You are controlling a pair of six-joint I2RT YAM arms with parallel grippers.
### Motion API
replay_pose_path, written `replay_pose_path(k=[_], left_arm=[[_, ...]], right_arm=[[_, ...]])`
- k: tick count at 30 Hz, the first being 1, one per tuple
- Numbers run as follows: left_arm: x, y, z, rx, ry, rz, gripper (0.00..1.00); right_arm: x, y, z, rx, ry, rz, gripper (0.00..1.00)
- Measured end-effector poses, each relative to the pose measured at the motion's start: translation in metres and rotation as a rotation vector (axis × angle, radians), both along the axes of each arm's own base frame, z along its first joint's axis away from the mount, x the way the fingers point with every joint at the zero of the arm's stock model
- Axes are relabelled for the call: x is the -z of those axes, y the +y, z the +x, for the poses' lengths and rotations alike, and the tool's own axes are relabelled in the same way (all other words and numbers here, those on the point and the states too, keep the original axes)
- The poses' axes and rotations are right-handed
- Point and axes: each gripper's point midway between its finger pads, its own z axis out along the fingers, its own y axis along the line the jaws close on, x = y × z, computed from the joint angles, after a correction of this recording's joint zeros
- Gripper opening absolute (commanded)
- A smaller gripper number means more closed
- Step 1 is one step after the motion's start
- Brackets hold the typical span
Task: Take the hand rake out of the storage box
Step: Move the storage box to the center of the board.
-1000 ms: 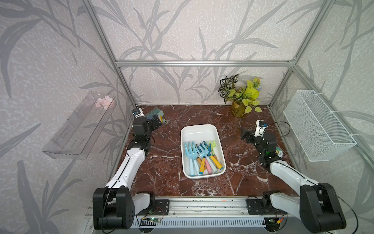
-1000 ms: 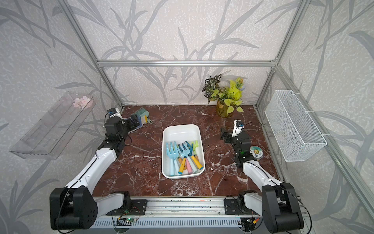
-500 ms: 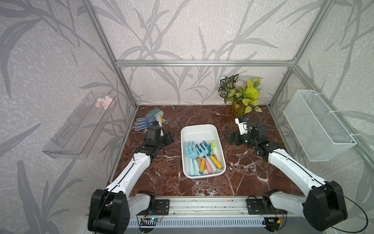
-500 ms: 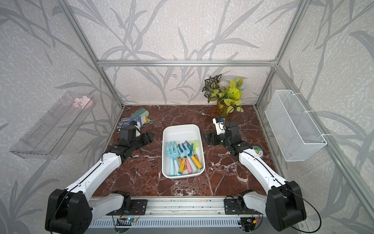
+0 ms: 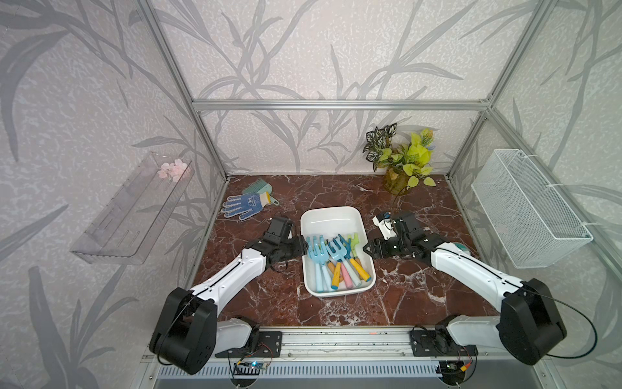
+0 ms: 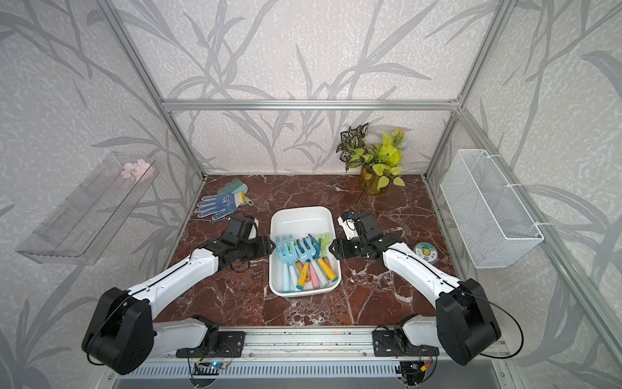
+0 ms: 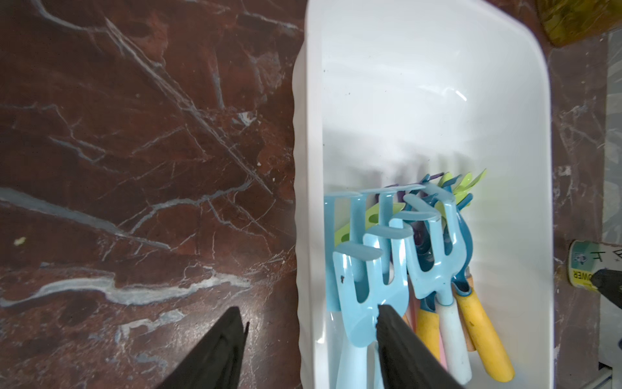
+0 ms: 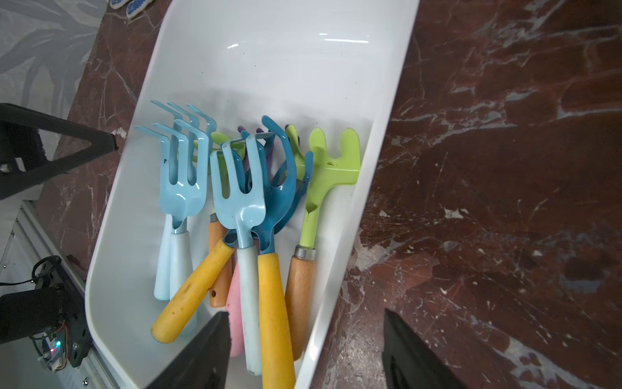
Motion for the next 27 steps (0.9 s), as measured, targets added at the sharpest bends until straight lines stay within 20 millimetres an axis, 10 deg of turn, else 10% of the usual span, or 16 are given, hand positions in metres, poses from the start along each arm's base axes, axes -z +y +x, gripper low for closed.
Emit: replay_pose_path(k=[5, 12, 27], left_arm=[[0.011, -0.001, -0.005, 0.017, 0.049, 0.038, 0.51], [0.017, -0.001, -0.011, 0.031, 0.071, 0.075, 0.41], [0.018, -0.008, 0.0, 0.064, 0.066, 0.119, 0.18]], right_arm=[[0.0, -0.008, 0.003, 0.064, -0.005, -0.01, 0.51], [-0.01, -0.01, 0.003, 0.088, -0.028, 0.006, 0.79], [-0.007, -0.01, 0.0, 0.074, -0.015, -0.002, 0.8]])
